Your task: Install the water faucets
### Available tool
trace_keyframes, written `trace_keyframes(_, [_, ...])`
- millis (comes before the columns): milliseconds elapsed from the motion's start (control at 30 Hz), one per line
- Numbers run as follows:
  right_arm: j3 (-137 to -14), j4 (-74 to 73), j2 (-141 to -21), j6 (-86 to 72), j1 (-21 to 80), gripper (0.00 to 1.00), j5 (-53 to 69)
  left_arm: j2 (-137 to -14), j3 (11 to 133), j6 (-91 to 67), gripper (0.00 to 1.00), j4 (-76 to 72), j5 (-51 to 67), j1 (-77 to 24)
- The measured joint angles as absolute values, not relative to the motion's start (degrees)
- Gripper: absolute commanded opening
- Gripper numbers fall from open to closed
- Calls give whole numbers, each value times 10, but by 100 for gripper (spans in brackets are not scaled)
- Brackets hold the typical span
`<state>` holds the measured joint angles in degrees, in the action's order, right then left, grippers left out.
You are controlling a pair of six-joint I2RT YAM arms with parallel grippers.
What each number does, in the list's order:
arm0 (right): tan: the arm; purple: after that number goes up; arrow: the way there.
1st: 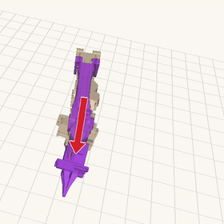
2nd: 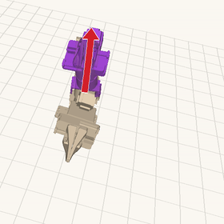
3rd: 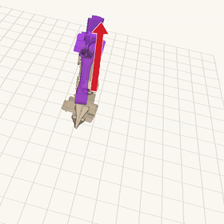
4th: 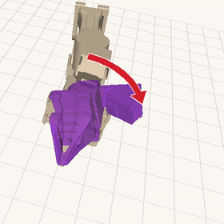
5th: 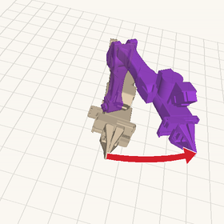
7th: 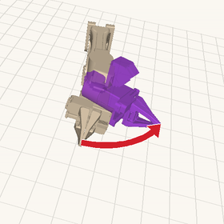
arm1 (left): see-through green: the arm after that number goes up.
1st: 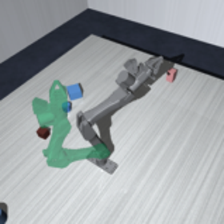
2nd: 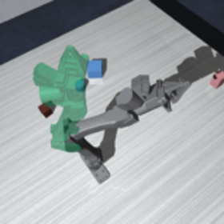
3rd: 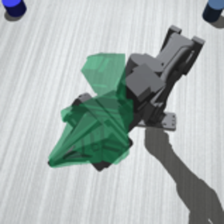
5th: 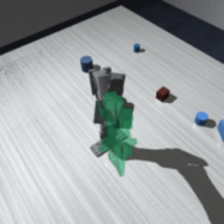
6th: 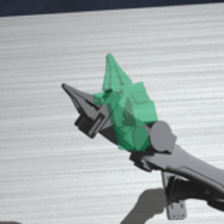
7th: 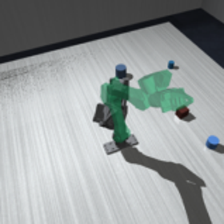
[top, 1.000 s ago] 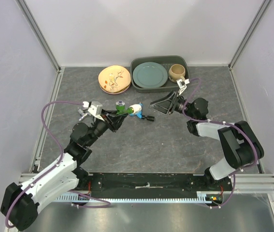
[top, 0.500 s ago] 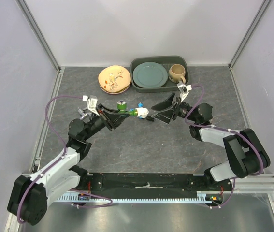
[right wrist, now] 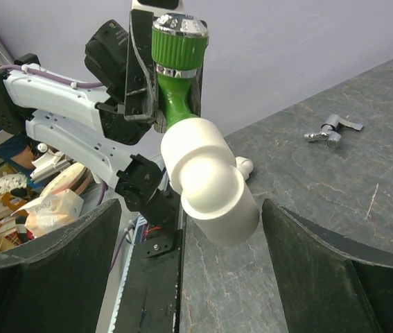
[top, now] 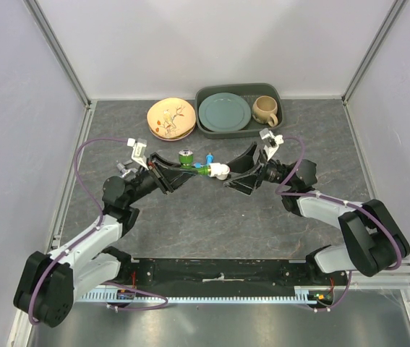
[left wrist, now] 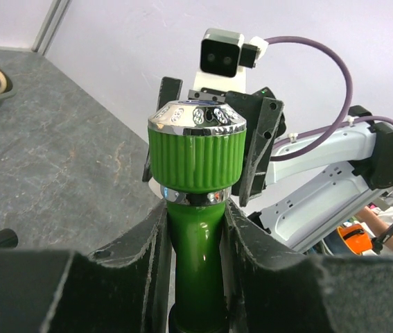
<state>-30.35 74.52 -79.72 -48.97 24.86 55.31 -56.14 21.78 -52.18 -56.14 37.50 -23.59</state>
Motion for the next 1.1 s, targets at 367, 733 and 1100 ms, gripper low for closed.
trace_keyframes(367, [-303, 745, -797, -481, 268, 58, 555, -580, 229, -544, 2, -593, 400, -238])
trace_keyframes(733, [-304, 745, -797, -508, 276, 15, 554, -577, 242, -523, 2, -582, 419, -241])
trace_keyframes(1100, [-343, 747, -803, -612, 275, 5, 585, -460, 259, -281, 2, -423, 375, -295])
